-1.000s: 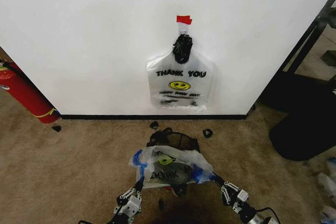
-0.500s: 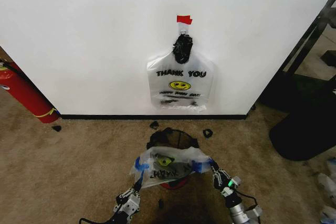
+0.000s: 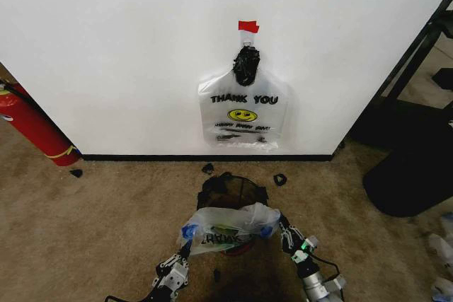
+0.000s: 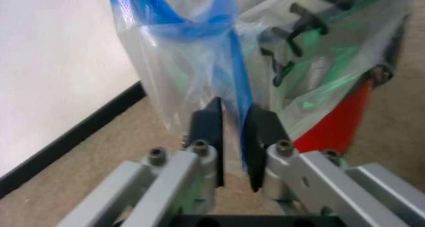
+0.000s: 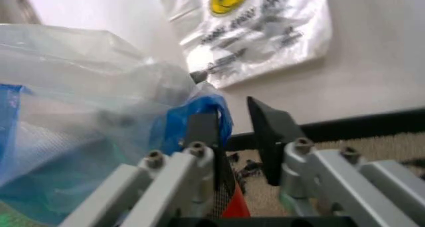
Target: Pick up the garbage bag from the wall and place it over the trash bin.
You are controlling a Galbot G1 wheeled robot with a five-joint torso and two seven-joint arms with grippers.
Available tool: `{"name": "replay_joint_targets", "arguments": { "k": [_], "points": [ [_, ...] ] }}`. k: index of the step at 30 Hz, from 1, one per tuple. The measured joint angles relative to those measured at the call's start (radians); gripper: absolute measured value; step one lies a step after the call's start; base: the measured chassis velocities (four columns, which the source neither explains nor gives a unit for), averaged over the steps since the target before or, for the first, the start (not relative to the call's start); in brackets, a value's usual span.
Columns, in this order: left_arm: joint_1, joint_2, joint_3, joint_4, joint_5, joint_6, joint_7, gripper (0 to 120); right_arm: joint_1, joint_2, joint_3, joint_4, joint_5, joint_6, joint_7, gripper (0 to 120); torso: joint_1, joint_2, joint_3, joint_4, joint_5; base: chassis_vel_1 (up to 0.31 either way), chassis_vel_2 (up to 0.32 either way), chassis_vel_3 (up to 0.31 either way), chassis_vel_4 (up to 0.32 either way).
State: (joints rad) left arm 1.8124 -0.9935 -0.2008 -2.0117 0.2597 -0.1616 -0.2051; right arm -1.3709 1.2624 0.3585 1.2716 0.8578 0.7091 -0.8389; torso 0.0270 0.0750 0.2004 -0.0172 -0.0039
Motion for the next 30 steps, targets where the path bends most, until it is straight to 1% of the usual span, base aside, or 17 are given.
{"name": "replay_joint_targets", "arguments": {
  "k": [3,6,7,9,10,11,13,14,15,16,18,19,20,22,23,27,30],
  "points": [
    [0.035,0.024,-0.014,-0.041,0.012,0.013,0.059,30,-0.02,-0.026,0.048,0.02,-0.086,0.021,-0.041,34,0.0,0.0,0.0,-0.0001,0.0,0.0,0.0,0.0,0.0],
    [0.044,0.032,-0.02,-0.052,0.015,0.018,0.077,34,-0.024,-0.032,0.066,0.026,-0.122,0.033,-0.051,38,0.0,0.0,0.0,-0.0002,0.0001,0.0,0.0,0.0,0.0],
    [0.062,0.049,-0.035,-0.073,0.021,0.029,0.109,43,-0.03,-0.041,0.111,0.039,-0.197,0.057,-0.074,46,0.0,0.0,0.0,0.0,0.0004,0.0,0.0,0.0,0.0],
    [0.077,0.066,-0.054,-0.089,0.029,0.035,0.135,50,-0.033,-0.046,0.167,0.059,-0.288,0.089,-0.099,52,0.0,0.0,0.0,-0.0002,0.0002,0.0,0.0,0.0,0.0],
    [0.092,0.08,-0.074,-0.101,0.038,0.042,0.154,54,-0.032,-0.046,0.23,0.08,-0.383,0.106,-0.142,59,0.0,0.0,0.0,-0.0001,0.0003,0.0,0.0,0.0,0.0],
    [0.092,0.08,-0.074,-0.101,0.038,0.042,0.154,54,-0.032,-0.046,0.23,0.08,-0.383,0.106,-0.142,59,0.0,0.0,0.0,-0.0001,0.0003,0.0,0.0,0.0,0.0],
    [0.113,0.096,-0.102,-0.113,0.046,0.052,0.174,65,-0.026,-0.041,0.341,0.13,-0.5,0.113,-0.263,68,0.0,0.0,0.0,-0.0001,0.0002,0.0,0.0,0.0,0.0],
    [0.12,0.1,-0.11,-0.116,0.049,0.053,0.181,67,-0.025,-0.04,0.369,0.146,-0.517,0.113,-0.292,71,0.0,0.0,0.0,-0.0001,0.0001,0.0,0.0,0.0,0.0],
    [0.134,0.105,-0.124,-0.123,0.053,0.054,0.188,73,-0.025,-0.041,0.412,0.179,-0.534,0.113,-0.337,78,0.0,0.0,0.0,-0.0002,-0.0001,0.0,0.0,0.0,0.0],
    [0.134,0.105,-0.124,-0.123,0.053,0.054,0.188,73,-0.025,-0.041,0.412,0.179,-0.534,0.113,-0.337,78,0.0,0.0,0.0,-0.0002,-0.0001,0.0,0.0,0.0,0.0],
    [0.15,0.108,-0.136,-0.131,0.057,0.054,0.194,79,-0.025,-0.042,0.442,0.201,-0.537,0.115,-0.374,83,0.0,0.0,0.0,-0.0001,0.0,0.0,0.0,0.0,0.0],
    [0.183,0.114,-0.157,-0.148,0.066,0.054,0.203,86,-0.025,-0.044,0.476,0.227,-0.533,0.117,-0.437,90,0.0,0.0,0.0,-0.0001,-0.0001,0.0,0.0,0.0,0.0],
    [0.204,0.119,-0.172,-0.157,0.071,0.054,0.206,90,-0.027,-0.046,0.484,0.24,-0.522,0.117,-0.468,94,0.0,0.0,0.0,-0.0001,-0.0001,0.0,0.0,0.0,0.0],
    [0.216,0.123,-0.181,-0.161,0.074,0.054,0.207,93,-0.029,-0.048,0.485,0.247,-0.512,0.117,-0.483,97,0.0,0.0,0.0,0.0001,0.0,0.0,0.0,0.0,0.0],
    [0.241,0.134,-0.208,-0.167,0.076,0.054,0.207,98,-0.038,-0.054,0.483,0.269,-0.468,0.1,-0.53,99,0.0,0.0,0.0,0.0002,0.0003,0.0,0.0,0.0,0.0],
    [0.272,0.169,-0.277,-0.17,0.047,0.052,0.187,100,-0.047,-0.064,0.486,0.325,-0.356,-0.017,-0.677,100,0.0,0.0,0.0,0.0,0.0003,0.0,0.0,0.0,0.0],
    [0.265,0.174,-0.291,-0.185,0.018,0.056,0.179,100,-0.046,-0.074,0.495,0.348,-0.322,-0.066,-0.706,100,0.0,0.0,0.0,-0.0001,0.0,0.0,0.0,0.0,0.0]
  ]
}}
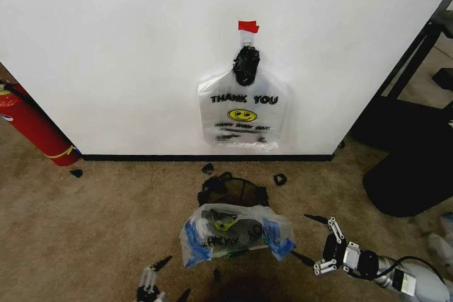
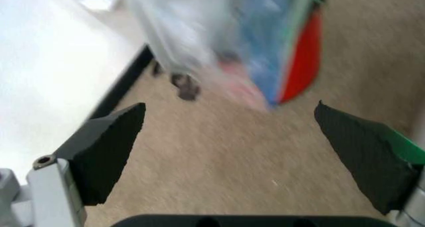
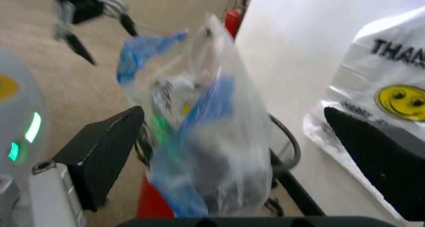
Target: Pick up the garbage bag from the wall and place it over the trash bin.
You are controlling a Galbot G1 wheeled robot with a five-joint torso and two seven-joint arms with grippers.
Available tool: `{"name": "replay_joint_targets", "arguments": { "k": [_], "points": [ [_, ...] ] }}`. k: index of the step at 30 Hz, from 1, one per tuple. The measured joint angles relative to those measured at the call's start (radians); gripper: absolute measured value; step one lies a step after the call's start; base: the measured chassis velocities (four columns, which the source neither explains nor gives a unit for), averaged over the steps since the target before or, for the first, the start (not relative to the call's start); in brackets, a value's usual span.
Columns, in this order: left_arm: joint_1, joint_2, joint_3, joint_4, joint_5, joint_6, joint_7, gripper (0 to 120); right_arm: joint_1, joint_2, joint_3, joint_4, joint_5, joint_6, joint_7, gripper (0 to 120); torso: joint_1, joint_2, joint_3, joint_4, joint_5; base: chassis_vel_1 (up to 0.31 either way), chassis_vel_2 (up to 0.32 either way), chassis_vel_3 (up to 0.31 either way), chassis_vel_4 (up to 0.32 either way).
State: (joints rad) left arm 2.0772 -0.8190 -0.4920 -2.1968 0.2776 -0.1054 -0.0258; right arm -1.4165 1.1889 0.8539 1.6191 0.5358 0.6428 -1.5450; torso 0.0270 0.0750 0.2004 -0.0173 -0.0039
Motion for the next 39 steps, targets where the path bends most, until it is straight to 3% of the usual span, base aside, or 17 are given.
{"name": "replay_joint_targets", "arguments": {
  "k": [4,8,10,13,14,15,18,22,26,30,34,35,39],
  "points": [
    [-0.055,-0.005,-0.019,-0.043,-0.068,0.018,0.003,100,0.014,-0.018,0.005,0.021,0.105,-0.076,-0.006,100,0.0,0.0,0.0,-0.0001,0.0,0.0,0.0,0.0,0.0],
    [-0.11,-0.018,-0.02,-0.062,-0.129,0.005,0.006,100,0.03,-0.018,-0.021,0.022,0.237,-0.078,0.042,100,0.0,0.0,0.0,0.0004,0.0,0.0,0.0,0.0,0.0],
    [-0.171,-0.033,-0.019,-0.084,-0.177,0.003,0.007,100,0.023,-0.011,-0.071,0.056,0.338,-0.05,0.217,100,0.0,0.0,0.0,0.0003,0.0002,0.0,0.0,0.0,0.0],
    [-0.264,-0.038,-0.018,-0.104,-0.248,0.038,0.025,100,0.02,0.022,-0.123,0.122,0.345,0.016,0.526,100,0.0,0.0,0.0,-0.0001,0.0,0.0,0.0,0.0,0.0],
    [-0.298,-0.026,-0.016,-0.108,-0.293,0.065,0.039,100,0.022,0.038,-0.135,0.148,0.29,0.044,0.646,100,0.0,0.0,0.0,0.0002,0.0,0.0,0.0,0.0,0.0],
    [-0.298,-0.026,-0.016,-0.108,-0.293,0.065,0.039,100,0.022,0.038,-0.135,0.148,0.29,0.044,0.646,100,0.0,0.0,0.0,0.0002,0.0,0.0,0.0,0.0,0.0],
    [-0.384,0.029,0.012,-0.103,-0.445,0.123,0.101,100,0.029,0.085,-0.144,0.207,0.08,0.101,0.95,100,0.0,0.0,0.0,0.0,-0.0001,0.0,0.0,0.0,0.0],
    [-0.519,0.107,0.068,-0.039,-0.598,0.143,0.186,100,0.021,0.127,-0.145,0.274,-0.079,0.117,1.144,100,0.0,0.0,0.0,-0.0002,-0.0002,0.0,0.0,0.0,0.0],
    [-0.639,0.146,0.1,0.018,-0.691,0.172,0.213,100,0.015,0.15,-0.133,0.318,-0.143,0.107,1.221,100,0.0,0.0,0.0,-0.0007,-0.0004,0.0,0.0,0.0,0.0],
    [-0.739,0.152,0.108,0.07,-0.752,0.224,0.248,100,0.023,0.153,-0.133,0.321,-0.189,0.099,1.247,100,0.0,0.0,0.0,0.0007,0.0004,0.0,0.0,0.0,0.0],
    [-0.852,0.162,0.128,0.137,-0.796,0.295,0.326,100,0.019,0.145,-0.137,0.326,-0.209,0.097,1.247,100,0.0,0.0,0.0,-0.0004,0.0002,0.0,0.0,0.0,0.0],
    [-0.875,0.162,0.139,0.148,-0.806,0.315,0.336,100,0.02,0.146,-0.138,0.33,-0.209,0.092,1.247,100,0.0,0.0,0.0,0.0005,0.0004,0.0,0.0,0.0,0.0],
    [-0.975,0.138,0.196,0.167,-0.847,0.391,0.364,100,0.018,0.163,-0.125,0.359,-0.207,0.084,1.259,100,0.0,0.0,0.0,0.0005,0.0,0.0,0.0,0.0,0.0]
  ]
}}
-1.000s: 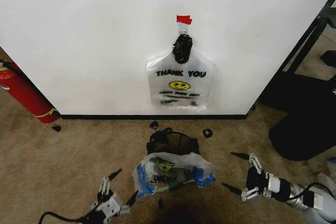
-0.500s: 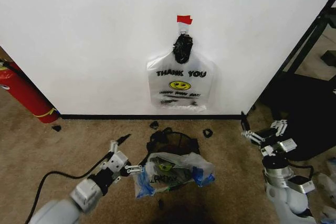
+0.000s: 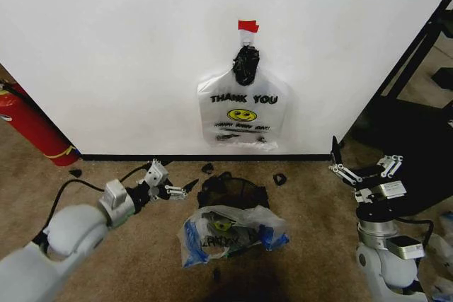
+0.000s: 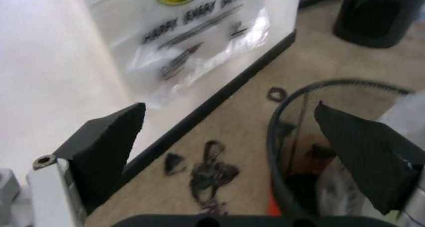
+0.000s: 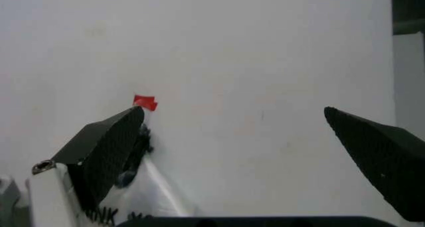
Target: Pick up the garbage bag from the wall and place it over the trash bin.
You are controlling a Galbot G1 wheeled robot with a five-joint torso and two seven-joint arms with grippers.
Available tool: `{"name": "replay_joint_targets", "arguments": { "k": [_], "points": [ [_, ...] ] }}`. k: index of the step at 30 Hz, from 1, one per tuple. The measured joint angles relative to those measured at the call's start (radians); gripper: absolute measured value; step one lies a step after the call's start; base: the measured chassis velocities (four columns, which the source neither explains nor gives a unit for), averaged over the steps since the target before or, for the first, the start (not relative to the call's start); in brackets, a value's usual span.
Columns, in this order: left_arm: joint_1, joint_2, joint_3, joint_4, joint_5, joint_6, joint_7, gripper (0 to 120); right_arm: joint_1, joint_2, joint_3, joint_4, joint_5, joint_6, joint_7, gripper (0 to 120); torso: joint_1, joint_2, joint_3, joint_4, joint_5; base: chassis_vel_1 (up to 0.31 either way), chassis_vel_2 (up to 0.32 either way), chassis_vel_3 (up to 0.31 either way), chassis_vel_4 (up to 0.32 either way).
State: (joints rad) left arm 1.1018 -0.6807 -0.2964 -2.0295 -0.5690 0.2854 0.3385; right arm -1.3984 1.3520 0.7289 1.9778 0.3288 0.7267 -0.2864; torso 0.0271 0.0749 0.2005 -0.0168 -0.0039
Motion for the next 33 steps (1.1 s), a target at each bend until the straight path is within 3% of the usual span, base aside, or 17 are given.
{"name": "replay_joint_targets", "arguments": {
  "k": [5,7,10,11,13,20,28,33],
  "points": [
    [-0.119,-0.052,0.062,0.017,-0.031,0.106,0.033,100,-0.004,0.023,0.031,0.027,0.0,-0.009,0.042,100,0.0,0.0,0.0,-0.0008,0.0002,0.0,0.0,0.0,0.0],
    [-0.189,-0.078,0.127,0.025,-0.038,0.219,0.027,100,-0.017,0.029,0.037,0.038,-0.025,-0.02,0.099,100,0.0,0.0,0.0,-0.0007,0.0003,0.0,0.0,0.0,0.0],
    [-0.269,-0.12,0.223,0.037,-0.045,0.364,-0.06,100,-0.028,0.034,0.04,0.038,-0.044,-0.018,0.112,100,0.0,0.0,0.0,-0.0002,-0.0001,0.0,0.0,0.0,0.0],
    [-0.269,-0.12,0.223,0.037,-0.045,0.364,-0.06,100,-0.028,0.034,0.04,0.038,-0.044,-0.018,0.112,100,0.0,0.0,0.0,-0.0002,-0.0001,0.0,0.0,0.0,0.0],
    [-0.32,-0.154,0.272,0.045,-0.063,0.44,-0.138,100,-0.036,0.04,0.043,0.041,-0.051,-0.018,0.112,100,0.0,0.0,0.0,-0.0003,0.0006,0.0,0.0,0.0,0.0],
    [-0.4,-0.211,0.352,0.087,-0.053,0.466,-0.198,100,-0.054,0.044,0.045,0.044,-0.064,-0.018,0.112,100,0.0,0.0,0.0,-0.0004,0.0005,0.0,0.0,0.0,0.0],
    [-0.482,-0.258,0.487,0.214,0.066,0.46,-0.117,100,-0.075,0.062,0.052,0.058,-0.082,-0.021,0.111,100,0.0,0.0,0.0,-0.0003,0.0001,0.0,0.0,0.0,0.0],
    [-0.526,-0.298,0.556,0.304,0.1,0.457,-0.117,98,-0.085,0.069,0.052,0.058,-0.085,-0.016,0.11,100,0.0,0.0,0.0,-0.0004,0.0001,0.0,0.0,0.0,0.0]
  ]
}}
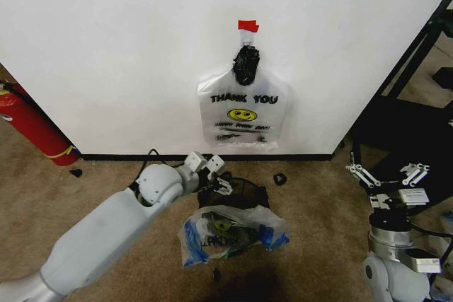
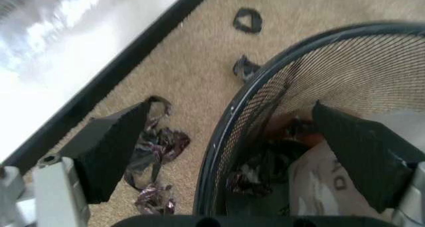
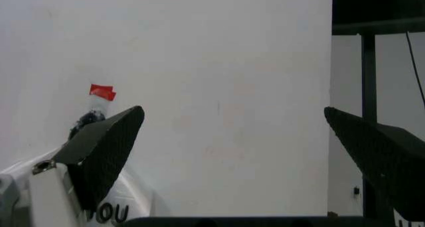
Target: Pick up the garbage bag from the wall and place it over the trash bin.
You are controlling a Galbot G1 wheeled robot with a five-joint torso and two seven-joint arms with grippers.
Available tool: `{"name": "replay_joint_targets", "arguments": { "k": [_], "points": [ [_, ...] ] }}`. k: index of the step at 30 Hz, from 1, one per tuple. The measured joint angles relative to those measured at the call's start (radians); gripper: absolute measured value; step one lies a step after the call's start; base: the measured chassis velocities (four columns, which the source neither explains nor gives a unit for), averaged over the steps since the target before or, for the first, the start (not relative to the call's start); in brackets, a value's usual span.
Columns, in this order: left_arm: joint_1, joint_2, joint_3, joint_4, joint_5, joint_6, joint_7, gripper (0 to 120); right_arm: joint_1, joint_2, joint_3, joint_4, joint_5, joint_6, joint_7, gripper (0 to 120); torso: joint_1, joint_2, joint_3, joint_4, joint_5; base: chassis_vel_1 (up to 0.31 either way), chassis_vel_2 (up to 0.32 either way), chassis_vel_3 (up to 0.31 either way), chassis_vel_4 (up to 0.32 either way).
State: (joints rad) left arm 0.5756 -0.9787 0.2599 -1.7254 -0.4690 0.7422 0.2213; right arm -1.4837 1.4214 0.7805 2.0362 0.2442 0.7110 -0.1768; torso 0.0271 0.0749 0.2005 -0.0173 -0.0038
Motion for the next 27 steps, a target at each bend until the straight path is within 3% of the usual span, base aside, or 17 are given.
{"name": "replay_joint_targets", "arguments": {
  "k": [10,20,25,27],
  "points": [
    [-0.028,-0.031,0.04,0.071,-0.004,-0.004,-0.02,62,-0.007,0.003,-0.001,-0.011,-0.002,0.018,-0.002,100,0.0,0.0,0.0,0.0001,0.0,0.0,0.0,0.0,0.0],
    [-0.007,-0.011,0.026,0.059,-0.01,-0.005,-0.026,28,-0.004,0.006,-0.01,-0.013,-0.004,0.023,-0.003,100,0.0,0.0,0.0,0.0,0.0,0.0,0.0,0.0,0.0],
    [0.051,0.013,-0.025,0.02,-0.062,-0.007,-0.113,8,-0.004,0.008,-0.018,-0.011,-0.012,0.025,-0.005,100,0.0,0.0,0.0,0.0,-0.0003,0.0,0.0,0.0,0.0],
    [0.069,0.019,-0.043,0.006,-0.084,-0.007,-0.135,6,-0.003,0.008,-0.02,-0.011,-0.012,0.026,-0.005,100,0.0,0.0,0.0,-0.0001,-0.0003,0.0,0.0,0.0,0.0]
  ]
}}
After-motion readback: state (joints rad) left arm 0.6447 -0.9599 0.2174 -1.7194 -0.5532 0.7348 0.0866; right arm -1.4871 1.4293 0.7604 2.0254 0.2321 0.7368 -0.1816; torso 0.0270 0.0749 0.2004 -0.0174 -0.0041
